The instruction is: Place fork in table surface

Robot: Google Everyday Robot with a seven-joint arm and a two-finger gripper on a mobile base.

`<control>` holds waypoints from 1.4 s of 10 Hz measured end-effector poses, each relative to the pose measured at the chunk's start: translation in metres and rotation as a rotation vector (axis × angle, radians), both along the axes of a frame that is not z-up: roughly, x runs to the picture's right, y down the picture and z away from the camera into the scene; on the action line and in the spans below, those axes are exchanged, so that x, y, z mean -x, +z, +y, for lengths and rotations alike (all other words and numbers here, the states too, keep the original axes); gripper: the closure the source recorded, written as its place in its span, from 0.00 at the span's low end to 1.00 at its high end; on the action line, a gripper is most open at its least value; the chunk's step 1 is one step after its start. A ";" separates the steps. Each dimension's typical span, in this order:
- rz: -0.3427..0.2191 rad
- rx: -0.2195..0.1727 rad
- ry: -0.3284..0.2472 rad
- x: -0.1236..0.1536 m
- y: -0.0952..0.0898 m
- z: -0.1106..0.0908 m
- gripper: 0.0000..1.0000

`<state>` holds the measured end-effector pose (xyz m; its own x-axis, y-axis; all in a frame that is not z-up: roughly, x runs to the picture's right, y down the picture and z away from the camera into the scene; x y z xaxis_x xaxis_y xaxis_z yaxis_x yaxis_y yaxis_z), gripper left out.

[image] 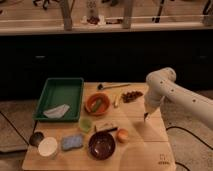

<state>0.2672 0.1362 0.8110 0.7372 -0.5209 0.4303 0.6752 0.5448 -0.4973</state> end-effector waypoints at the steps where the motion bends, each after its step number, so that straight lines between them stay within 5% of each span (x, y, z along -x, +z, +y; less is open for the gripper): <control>1: -0.008 0.006 -0.010 0.001 0.003 0.003 0.97; 14: -0.052 0.046 -0.066 -0.002 0.015 0.034 0.97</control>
<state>0.2691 0.1702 0.8257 0.6784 -0.5462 0.4914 0.7341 0.4759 -0.4844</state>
